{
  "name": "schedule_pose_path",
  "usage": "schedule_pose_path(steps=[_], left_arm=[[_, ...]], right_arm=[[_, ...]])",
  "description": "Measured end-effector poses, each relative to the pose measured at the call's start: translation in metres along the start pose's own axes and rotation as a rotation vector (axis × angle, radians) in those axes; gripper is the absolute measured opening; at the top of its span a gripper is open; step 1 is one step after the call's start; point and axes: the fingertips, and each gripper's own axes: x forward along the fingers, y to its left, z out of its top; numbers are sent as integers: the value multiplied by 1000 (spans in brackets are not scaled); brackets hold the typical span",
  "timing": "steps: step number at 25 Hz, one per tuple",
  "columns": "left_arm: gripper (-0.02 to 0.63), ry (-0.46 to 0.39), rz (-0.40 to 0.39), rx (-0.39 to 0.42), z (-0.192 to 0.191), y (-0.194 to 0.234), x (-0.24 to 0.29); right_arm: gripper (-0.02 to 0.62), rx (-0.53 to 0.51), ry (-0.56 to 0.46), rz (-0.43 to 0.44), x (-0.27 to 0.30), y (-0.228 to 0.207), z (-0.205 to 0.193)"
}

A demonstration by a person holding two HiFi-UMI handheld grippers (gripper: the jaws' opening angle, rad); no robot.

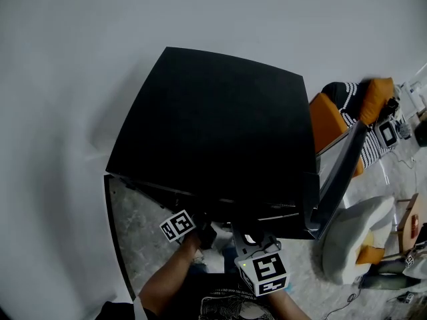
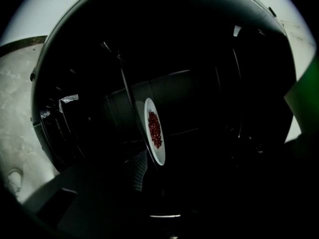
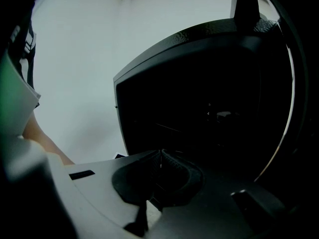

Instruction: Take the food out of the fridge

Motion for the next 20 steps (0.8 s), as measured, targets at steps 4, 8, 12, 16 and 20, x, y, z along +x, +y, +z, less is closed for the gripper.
schedule_pose_path(steps=[4,8,12,16,20], left_arm=[[121,1,18,-22,2,4,5],[92,0,33,-43,2,7,8],[58,11,48,-59,3,9,11],[44,2,35,-118,3,9,14],[31,-9,5,-168,3,9,14]], right_arm=[[21,-12,9,-6,2,-3,-3],[21,-7,6,-3,3,-3,-1],[23,-8,8,-14,3,-7,-1],[21,-5,10,-16,3,-8,-1],[22,-3,11,-14,3,-9,-2]])
